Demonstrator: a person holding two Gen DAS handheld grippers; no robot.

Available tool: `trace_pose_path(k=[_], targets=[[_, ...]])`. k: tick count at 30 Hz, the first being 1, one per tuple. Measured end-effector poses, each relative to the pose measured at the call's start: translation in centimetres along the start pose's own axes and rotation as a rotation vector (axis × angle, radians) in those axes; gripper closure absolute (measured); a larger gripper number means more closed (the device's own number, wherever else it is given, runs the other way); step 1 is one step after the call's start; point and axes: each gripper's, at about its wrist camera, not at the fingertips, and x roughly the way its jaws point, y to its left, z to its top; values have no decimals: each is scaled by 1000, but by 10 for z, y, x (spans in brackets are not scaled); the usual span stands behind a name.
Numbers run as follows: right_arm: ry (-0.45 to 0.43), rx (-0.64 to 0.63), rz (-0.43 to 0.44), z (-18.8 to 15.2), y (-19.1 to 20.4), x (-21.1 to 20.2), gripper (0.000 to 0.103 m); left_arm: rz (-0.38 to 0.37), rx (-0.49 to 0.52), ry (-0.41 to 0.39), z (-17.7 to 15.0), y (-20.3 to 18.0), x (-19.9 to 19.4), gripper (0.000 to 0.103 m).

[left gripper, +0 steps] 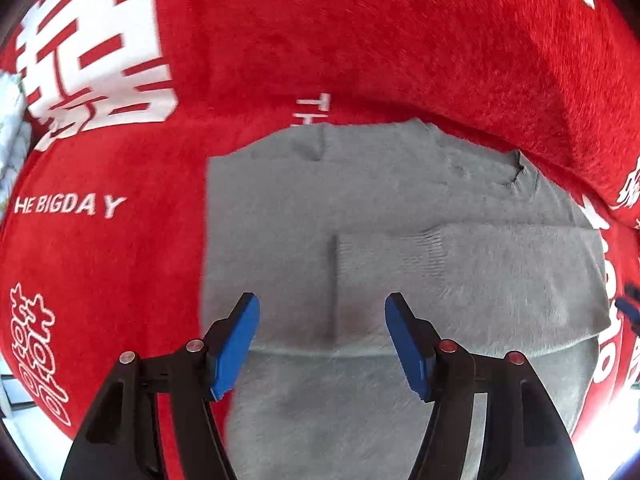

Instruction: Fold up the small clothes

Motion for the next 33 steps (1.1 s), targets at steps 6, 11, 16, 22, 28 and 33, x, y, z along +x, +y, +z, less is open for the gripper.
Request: trace_pose_path(k=[6,11,16,22,28,33], targets=[[22,141,75,46,-17,43,63,21,-49,22,-3,0,19,37],[17,-215,-99,51,39,35,95,46,-28,10,-10,-3,22,36],[40,-313,-267,51,33,52,91,73,-7,3,-8,-7,25,26],[3,-169,-277,35,35,17,87,83,2,13,-6,4,8,26],[49,-284,-199,-12,63,1,87,90,65,23,-10,-12,7,26],[124,-325,-269,-43,54,30,89,95,28,40,-20,0,17,20]])
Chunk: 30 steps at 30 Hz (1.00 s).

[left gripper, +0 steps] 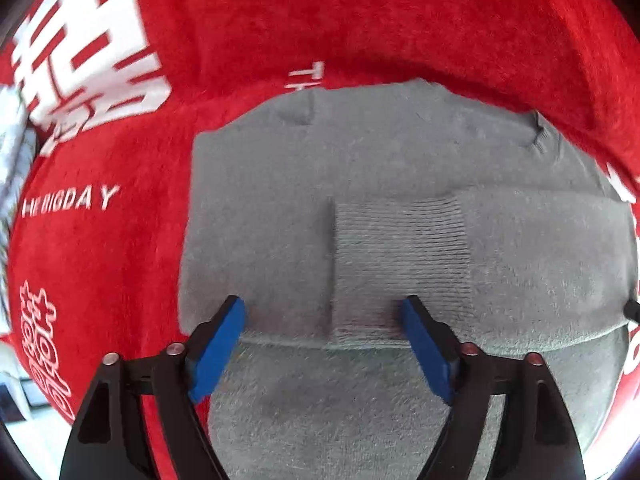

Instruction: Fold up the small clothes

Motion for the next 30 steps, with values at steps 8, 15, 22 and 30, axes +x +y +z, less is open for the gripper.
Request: trace_pose_path(k=[8,15,22,30], targets=[[-2,21,0,-15,-12,-38,83,31,20,35,-13,4,-11,20],[-2,88,30,-28,-6,-55,66,30,17,57,-25,-4,-18,20],[21,90,60,-36,-3,-55,59,33,11,67,-32,-18,-23,20],[24,86,83,-40,-4,-58,51,9,-15,106,-38,-32,-22,20]])
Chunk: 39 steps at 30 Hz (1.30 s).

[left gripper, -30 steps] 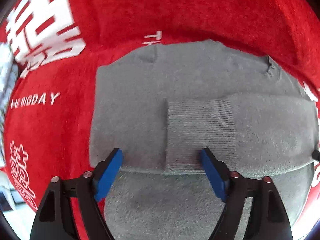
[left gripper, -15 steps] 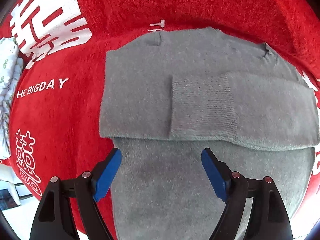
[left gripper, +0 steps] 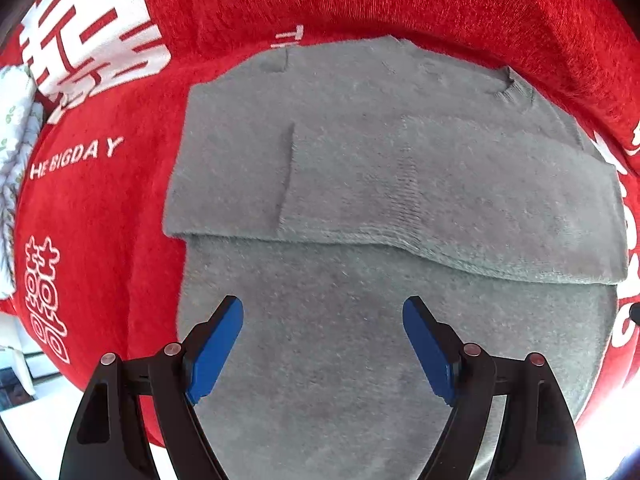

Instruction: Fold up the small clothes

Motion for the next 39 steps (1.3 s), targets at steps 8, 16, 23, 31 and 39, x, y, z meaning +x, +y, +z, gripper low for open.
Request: trace_pose_path(k=[8,16,23,31,39], targets=[[1,-17,18,-8,2,-7,33,-13,-12,-44,-9,-12,-16,0],[37,-8,74,-16,0,-7,33,43,6,-45,-22,-23,-24,0],[102,13,187,-36,-5,-1,33,4,-26,2,-57,-7,-22,0],[181,26,274,-84,-4,13,33,-21,-16,40,-103,15,-16,0],[252,35,287,-160,-2,28,33,-84,-9,43,-156,51,-7,0]])
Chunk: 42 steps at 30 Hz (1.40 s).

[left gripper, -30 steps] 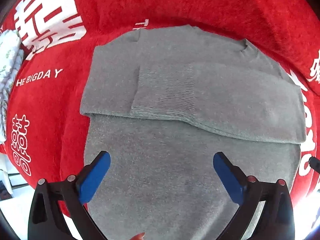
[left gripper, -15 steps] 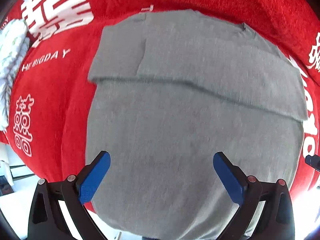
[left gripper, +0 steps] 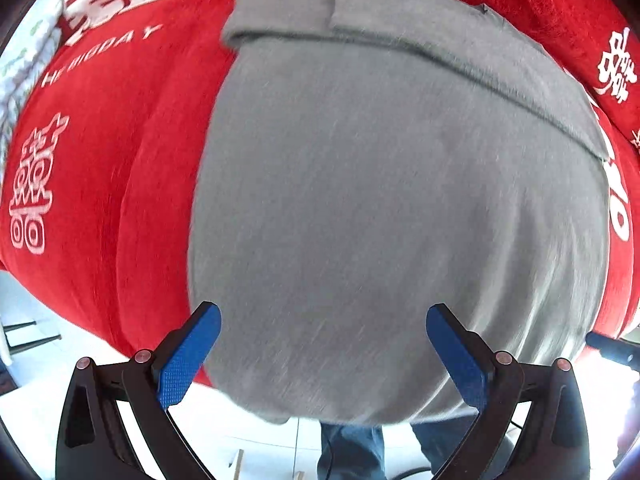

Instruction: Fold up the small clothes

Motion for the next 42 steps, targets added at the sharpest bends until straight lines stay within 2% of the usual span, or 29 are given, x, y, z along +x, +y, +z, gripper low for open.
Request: trace_pose_path(k=[3,9,14,16,20,21,22,23,24,25,27,30,34,36,40,42], targets=[[33,14,-25,-30,-9,17,33,-22,-17,7,-23,18,4,0],[60,53,-89,-67,-32,47,33,-33,-49,37,-72,44,18,0],[57,28,-94,-77,-37,73,33,-38,-61,73,-96,52,46,0],[56,14,-97,-77,-35,81,31,-57,-74,97,-96,56,62,0],[50,14,-67,-83,-38,86,34,-96,-98,83,-101,52,64,1],[46,27,-47,-85,-39,86,39,-115,-91,77,-103,53,63,10],[44,50,-20,-86,-40,86,60,-166,-85,78,-106,51,60,31],[42,74,-3,-87,-41,86,88,-207,-83,85,-110,46,58,39],[38,93,12,-89,-43,84,97,-210,-70,87,-111,43,54,52],[30,118,42,-91,-44,83,97,-221,-47,87,-110,39,50,75],[1,136,98,-93,-39,71,98,-256,-16,90,-108,39,38,89],[-39,142,206,-92,-23,52,98,-356,-34,60,-102,47,8,89],[-133,126,303,-75,3,23,98,-406,-44,-40,-72,56,-34,89],[-171,104,331,-50,15,11,98,-428,-47,-103,-45,55,-48,89],[-182,23,288,0,30,9,98,-392,-21,-188,16,47,-53,89],[-188,13,268,30,34,9,98,-357,-1,-205,33,41,-51,89]])
